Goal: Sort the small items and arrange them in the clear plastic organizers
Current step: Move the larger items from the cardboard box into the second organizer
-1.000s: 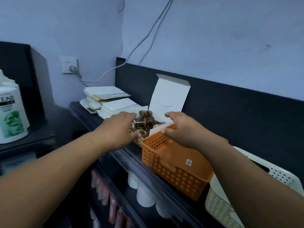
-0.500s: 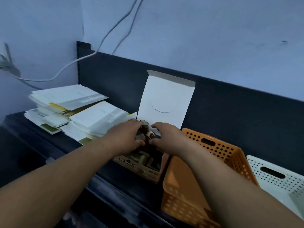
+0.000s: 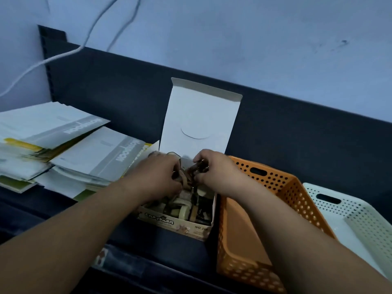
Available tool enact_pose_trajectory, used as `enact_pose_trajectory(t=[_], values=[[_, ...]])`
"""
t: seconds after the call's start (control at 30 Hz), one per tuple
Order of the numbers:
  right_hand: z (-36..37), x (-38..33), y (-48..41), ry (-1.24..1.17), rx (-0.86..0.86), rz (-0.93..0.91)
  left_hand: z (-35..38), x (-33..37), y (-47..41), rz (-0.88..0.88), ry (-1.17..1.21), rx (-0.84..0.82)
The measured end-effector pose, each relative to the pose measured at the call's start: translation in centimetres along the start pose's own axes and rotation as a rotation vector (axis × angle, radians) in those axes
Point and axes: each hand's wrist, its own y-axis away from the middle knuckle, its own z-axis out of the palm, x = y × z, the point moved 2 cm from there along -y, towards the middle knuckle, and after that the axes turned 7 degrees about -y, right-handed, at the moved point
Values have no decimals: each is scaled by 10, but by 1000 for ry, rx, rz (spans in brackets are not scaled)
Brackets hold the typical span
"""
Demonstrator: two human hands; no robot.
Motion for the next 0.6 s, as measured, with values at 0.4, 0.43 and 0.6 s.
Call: enact_pose_trajectory(t=[0.4, 0.43, 0.6], values=[[-71, 23, 95, -588, 313, 85, -37, 81, 19, 38, 782, 2], [-74, 24, 101, -605, 313, 87, -37, 86, 21, 48, 807, -3], [-103, 59, 172, -647, 436, 105, -31, 162, 43, 135, 827, -98]])
